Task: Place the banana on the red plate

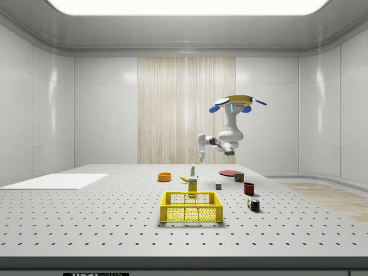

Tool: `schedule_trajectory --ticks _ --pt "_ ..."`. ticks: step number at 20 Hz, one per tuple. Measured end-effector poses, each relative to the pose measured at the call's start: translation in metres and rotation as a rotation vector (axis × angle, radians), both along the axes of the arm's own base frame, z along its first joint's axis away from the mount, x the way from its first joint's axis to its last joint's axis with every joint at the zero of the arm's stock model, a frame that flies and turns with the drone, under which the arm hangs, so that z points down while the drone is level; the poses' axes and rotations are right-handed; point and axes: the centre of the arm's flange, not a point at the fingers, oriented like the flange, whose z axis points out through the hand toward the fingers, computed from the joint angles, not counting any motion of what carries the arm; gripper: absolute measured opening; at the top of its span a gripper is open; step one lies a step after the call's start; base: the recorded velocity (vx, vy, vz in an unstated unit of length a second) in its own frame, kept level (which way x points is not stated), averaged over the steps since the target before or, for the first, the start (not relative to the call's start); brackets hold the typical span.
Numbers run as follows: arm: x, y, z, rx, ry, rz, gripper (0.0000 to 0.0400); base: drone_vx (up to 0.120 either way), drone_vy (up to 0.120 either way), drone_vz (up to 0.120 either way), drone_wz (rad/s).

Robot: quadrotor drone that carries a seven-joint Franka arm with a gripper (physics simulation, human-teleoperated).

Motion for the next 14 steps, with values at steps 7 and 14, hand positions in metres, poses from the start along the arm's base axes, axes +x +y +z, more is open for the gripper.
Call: schedule_trajectory --ticks 7,14 --pt "0.0 0.0 0.0 0.0 0.0 0.0 0.04 0.12 0.0 -0.12 0.0" --pt "0.0 0.0 0.0 0.0 0.0 0.0 0.04 0.114 0.023 -0.057 0.0"
